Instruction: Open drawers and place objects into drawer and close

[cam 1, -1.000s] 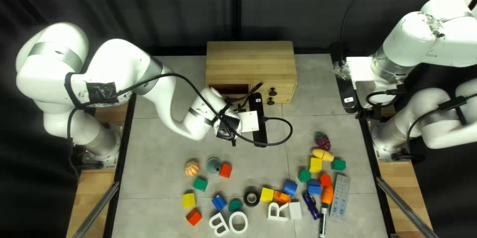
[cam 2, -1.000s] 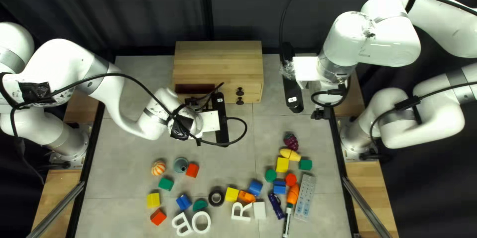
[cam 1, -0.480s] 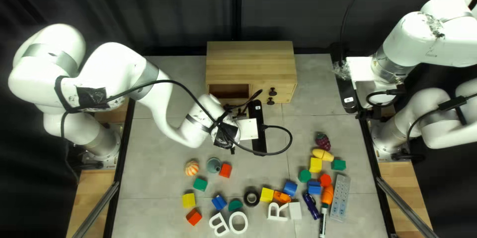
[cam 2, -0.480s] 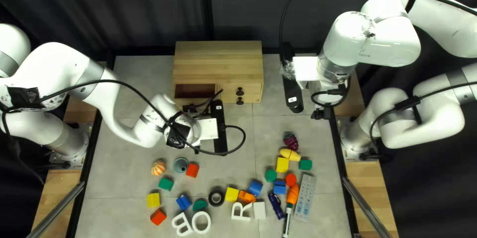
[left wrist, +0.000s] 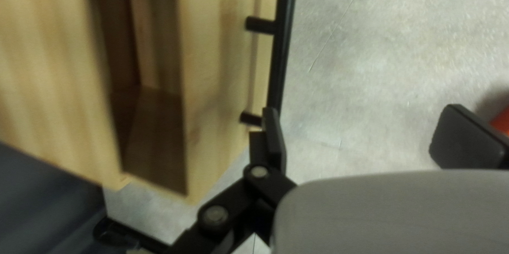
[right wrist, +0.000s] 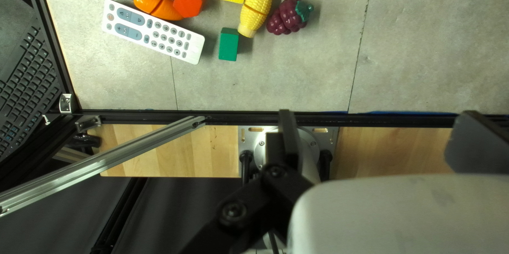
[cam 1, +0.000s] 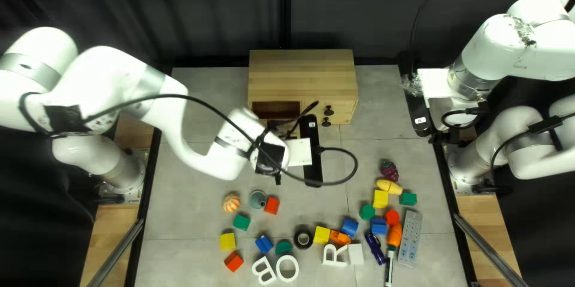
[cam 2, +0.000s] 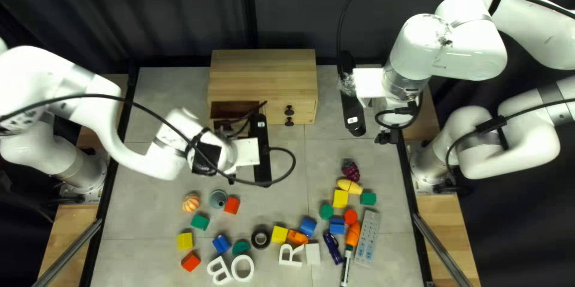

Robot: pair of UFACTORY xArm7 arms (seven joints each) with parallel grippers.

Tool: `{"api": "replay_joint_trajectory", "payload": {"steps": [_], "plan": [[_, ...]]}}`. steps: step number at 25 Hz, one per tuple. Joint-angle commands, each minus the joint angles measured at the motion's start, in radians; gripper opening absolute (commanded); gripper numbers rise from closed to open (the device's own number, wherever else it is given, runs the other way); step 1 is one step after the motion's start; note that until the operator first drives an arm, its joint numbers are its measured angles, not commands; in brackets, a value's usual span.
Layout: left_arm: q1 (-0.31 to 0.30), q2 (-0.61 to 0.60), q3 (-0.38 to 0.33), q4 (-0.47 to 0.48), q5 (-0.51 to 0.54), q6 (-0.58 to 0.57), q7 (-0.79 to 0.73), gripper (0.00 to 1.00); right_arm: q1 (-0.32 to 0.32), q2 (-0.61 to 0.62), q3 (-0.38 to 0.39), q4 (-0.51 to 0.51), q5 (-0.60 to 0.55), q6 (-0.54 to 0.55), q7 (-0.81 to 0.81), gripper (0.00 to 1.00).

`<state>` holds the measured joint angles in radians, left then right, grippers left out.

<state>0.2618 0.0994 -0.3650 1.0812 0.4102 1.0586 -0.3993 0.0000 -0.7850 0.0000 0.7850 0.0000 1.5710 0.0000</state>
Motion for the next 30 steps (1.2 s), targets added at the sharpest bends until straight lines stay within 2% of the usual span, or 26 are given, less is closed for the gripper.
{"api": "replay_joint_trajectory", "payload": {"steps": [1,4,7,17,23,30], "plan": [[0.039,0.008,0.023,0.048,-0.072,0.014,0.094,1.00,0.000,0.000,0.000,0.000,0.000,0.000,0.000,1.00],[0.063,0.023,0.038,0.075,-0.095,0.021,0.160,1.00,0.000,0.000,0.000,0.000,0.000,0.000,0.000,1.00],[0.084,0.020,0.047,0.063,-0.116,-0.001,0.215,1.00,0.000,0.000,0.000,0.000,0.000,0.000,0.000,1.00],[0.129,-0.021,0.068,-0.065,-0.161,-0.149,0.333,1.00,0.000,0.000,0.000,0.000,0.000,0.000,0.000,1.00],[0.147,-0.024,0.078,-0.095,-0.194,-0.197,0.369,1.00,0.000,0.000,0.000,0.000,0.000,0.000,0.000,1.00],[0.144,-0.009,0.072,-0.089,-0.223,-0.202,0.368,1.00,0.000,0.000,0.000,0.000,0.000,0.000,0.000,1.00]]}}
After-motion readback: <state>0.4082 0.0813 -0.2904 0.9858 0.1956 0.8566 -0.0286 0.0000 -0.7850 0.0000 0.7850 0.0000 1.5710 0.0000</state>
